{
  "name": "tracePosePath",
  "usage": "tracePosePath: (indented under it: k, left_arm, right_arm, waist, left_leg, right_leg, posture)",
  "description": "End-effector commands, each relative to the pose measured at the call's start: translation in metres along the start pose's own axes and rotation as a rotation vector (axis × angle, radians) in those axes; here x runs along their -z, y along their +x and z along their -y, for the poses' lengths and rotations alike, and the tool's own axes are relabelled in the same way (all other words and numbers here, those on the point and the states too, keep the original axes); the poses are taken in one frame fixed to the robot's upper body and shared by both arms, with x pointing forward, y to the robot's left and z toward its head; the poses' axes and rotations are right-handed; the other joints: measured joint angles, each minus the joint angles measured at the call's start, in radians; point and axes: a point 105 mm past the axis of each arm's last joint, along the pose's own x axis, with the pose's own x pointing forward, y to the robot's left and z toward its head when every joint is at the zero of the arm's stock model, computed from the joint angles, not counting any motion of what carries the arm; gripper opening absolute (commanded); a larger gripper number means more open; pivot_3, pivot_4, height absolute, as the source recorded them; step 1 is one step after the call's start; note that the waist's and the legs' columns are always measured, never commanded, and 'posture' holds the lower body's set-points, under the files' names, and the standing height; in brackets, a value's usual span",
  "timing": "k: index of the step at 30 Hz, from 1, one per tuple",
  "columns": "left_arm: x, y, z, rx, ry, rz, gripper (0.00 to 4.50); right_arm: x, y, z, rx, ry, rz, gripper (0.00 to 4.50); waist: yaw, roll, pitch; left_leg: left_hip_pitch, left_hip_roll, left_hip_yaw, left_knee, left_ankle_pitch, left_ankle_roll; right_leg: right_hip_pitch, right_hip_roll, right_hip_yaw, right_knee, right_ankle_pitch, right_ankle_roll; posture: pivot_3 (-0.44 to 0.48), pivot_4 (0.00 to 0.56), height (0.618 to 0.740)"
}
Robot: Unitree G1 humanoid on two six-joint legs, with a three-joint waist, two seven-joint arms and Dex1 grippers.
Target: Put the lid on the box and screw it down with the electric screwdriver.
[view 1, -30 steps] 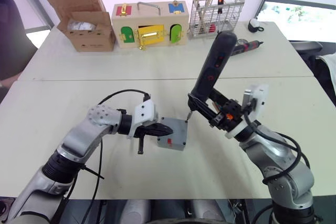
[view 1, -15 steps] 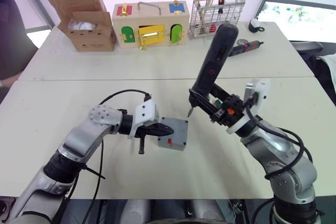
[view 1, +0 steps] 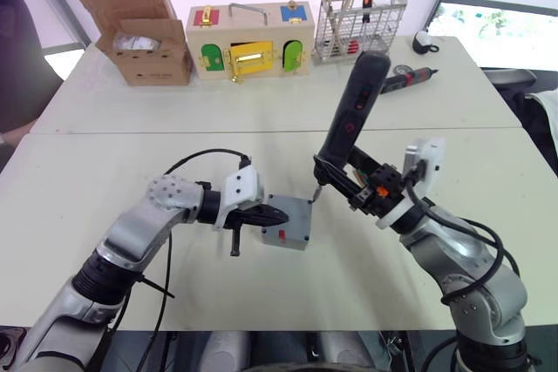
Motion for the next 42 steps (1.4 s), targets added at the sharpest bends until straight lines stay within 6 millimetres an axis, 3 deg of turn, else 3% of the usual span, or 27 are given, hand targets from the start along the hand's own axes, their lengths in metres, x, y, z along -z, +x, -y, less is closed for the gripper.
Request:
tracePosePath:
  k: [1, 12, 24, 42]
  left_arm:
    - [0.027, 0.003, 0.004, 0.002, -0.066, -0.092, 0.00]
    - [0.027, 0.003, 0.003, 0.007, -0.064, -0.093, 0.00]
    - [0.032, 0.003, 0.004, 0.004, -0.063, -0.094, 0.00]
    - [0.012, 0.003, 0.002, 0.001, -0.061, -0.088, 0.00]
  right_arm:
    - [-0.019, 0.001, -0.013, -0.049, -0.033, 0.083, 1.84]
    - [-0.029, 0.003, -0.014, -0.050, -0.048, 0.114, 1.84]
    - [-0.024, 0.002, -0.016, -0.060, -0.038, 0.094, 1.84]
    - [-0.015, 0.002, -0.011, -0.047, -0.048, 0.068, 1.84]
  waist:
    - [0.000, 0.000, 0.000]
    - [-0.001, 0.000, 0.000]
    - [0.000, 0.000, 0.000]
    - [0.000, 0.000, 0.000]
  left_leg:
    - [0.000, 0.000, 0.000, 0.000, 0.000, 0.000]
    - [0.000, 0.000, 0.000, 0.000, 0.000, 0.000]
    - [0.000, 0.000, 0.000, 0.000, 0.000, 0.000]
    - [0.000, 0.000, 0.000, 0.000, 0.000, 0.000]
  right_leg:
    - [0.000, 0.000, 0.000, 0.000, 0.000, 0.000]
    - [0.000, 0.000, 0.000, 0.000, 0.000, 0.000]
    - [0.000, 0.000, 0.000, 0.000, 0.000, 0.000]
    - [0.000, 0.000, 0.000, 0.000, 0.000, 0.000]
  posture:
    - [0.000, 0.150, 0.740]
    - [0.000, 0.150, 0.740]
    - [0.000, 0.150, 0.740]
    - [0.000, 0.150, 0.740]
